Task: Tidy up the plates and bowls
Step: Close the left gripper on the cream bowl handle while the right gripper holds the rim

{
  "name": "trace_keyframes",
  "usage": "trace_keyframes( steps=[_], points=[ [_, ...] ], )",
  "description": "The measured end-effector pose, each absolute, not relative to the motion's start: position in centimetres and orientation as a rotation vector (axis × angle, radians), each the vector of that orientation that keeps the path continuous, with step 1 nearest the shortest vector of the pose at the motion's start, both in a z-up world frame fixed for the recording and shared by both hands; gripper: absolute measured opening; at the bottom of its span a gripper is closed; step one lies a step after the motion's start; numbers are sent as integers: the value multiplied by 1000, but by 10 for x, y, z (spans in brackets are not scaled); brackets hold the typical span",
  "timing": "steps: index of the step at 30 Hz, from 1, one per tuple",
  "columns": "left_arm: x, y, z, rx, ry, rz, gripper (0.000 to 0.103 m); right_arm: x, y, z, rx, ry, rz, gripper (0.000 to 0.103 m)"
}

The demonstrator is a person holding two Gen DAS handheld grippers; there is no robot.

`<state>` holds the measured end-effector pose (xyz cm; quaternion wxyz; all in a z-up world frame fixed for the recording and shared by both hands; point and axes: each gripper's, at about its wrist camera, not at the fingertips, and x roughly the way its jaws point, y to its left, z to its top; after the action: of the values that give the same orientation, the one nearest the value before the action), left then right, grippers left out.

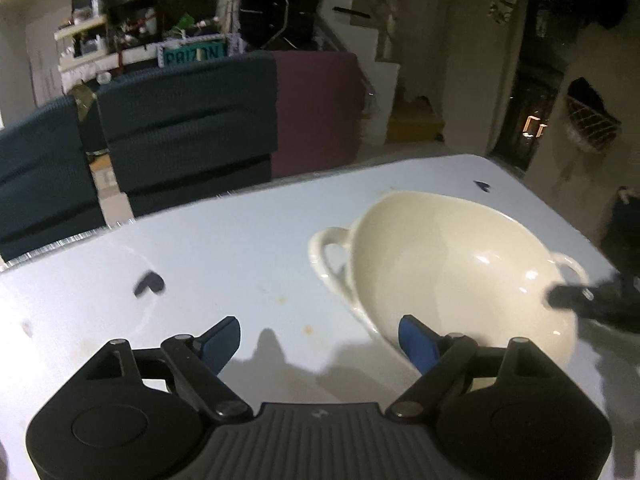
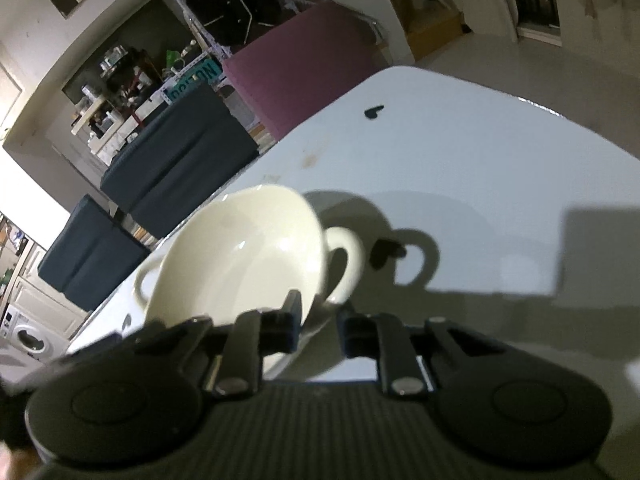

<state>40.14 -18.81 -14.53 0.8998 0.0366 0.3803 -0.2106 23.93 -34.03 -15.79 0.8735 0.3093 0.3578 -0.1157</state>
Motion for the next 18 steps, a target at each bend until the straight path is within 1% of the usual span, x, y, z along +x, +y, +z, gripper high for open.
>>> trace_keyframes(
  steps=[3,4,5,7,11,12,16,18],
  points=[
    [397,-186,-147,42,814,-463,85,245,-345,-158,646,734,-238,19],
    [397,-186,-146,37,821,-480,79,248,-345,-157,642,732,-239,19],
    [397,-187,-145,30,825,-494,71,250,-346,-157,640,729,-240,18],
    [403,-186,-143,8,823,-478,62,253,-347,-157,635,725,-235,18],
    [418,-177,-146,-106,840,-446,51,255,-354,-160,672,738,-194,18],
    [422,-174,-146,-143,840,-441,50,256,-353,-159,666,744,-186,19],
    [432,-170,-146,-218,829,-436,38,255,-354,-156,639,737,-171,22],
    [435,-168,-146,-250,826,-443,34,255,-354,-155,636,732,-167,22]
  ],
)
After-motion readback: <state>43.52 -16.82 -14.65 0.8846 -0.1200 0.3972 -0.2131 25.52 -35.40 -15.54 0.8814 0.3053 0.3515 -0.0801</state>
